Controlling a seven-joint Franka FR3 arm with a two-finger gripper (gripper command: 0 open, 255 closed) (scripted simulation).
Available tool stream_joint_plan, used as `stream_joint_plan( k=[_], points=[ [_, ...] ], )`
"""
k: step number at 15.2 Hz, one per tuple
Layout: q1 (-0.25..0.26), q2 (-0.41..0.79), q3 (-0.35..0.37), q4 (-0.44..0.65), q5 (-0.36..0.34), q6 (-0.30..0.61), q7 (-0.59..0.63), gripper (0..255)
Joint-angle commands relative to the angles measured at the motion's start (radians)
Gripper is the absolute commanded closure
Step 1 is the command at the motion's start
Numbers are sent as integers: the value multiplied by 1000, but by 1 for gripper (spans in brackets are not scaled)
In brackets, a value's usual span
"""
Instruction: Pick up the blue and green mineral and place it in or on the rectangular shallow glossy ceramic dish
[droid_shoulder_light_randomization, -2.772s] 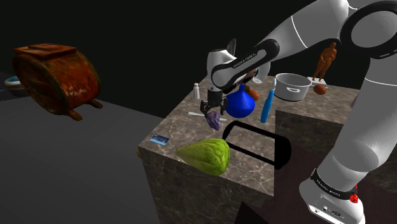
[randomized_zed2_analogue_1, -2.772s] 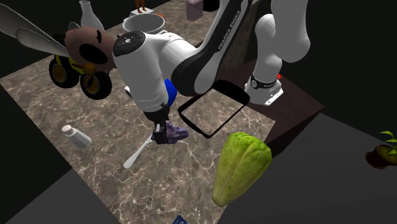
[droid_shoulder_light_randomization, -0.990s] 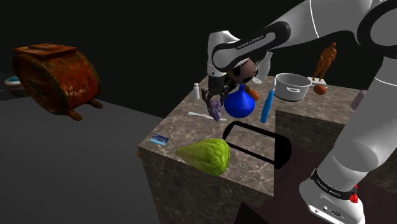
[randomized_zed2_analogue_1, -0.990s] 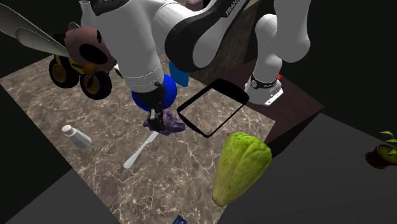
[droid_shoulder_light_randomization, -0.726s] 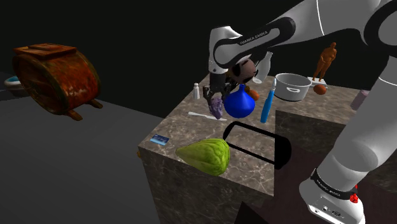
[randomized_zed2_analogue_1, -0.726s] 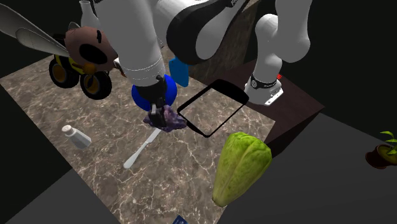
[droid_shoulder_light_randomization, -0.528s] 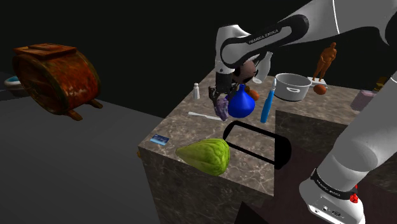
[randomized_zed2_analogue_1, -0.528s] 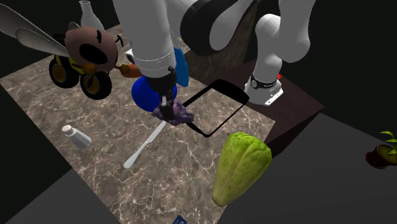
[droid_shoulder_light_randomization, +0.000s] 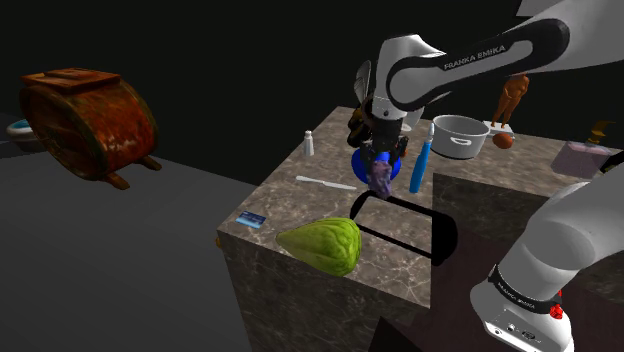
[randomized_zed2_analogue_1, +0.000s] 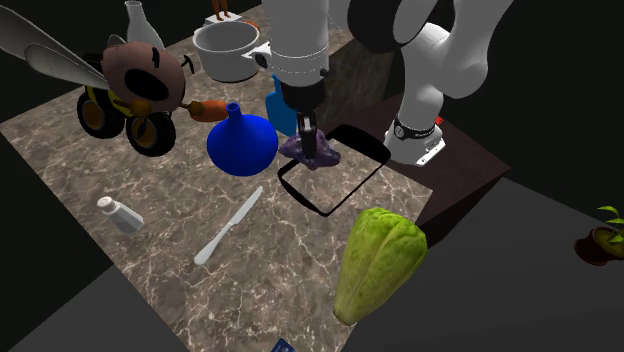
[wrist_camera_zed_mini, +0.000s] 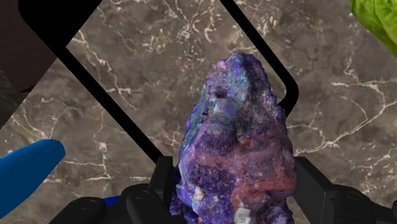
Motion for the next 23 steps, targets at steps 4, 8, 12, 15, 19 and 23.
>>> stream_joint_plan(
  k=[4, 8, 12, 15, 19, 23],
  points=[
    [19, -235, -40, -164, 25, -72, -44, 255],
    [27, -294, -47, -239, 31, -57, -54, 255],
    [28, -273, -40, -281, 38, 5, -56, 255],
    [30, -254, -34, -310, 43, 53, -57, 255],
    [31, -223, -25, -346, 49, 121, -58, 255],
    [32, -185, -17, -379, 55, 191, -59, 255]
  ],
)
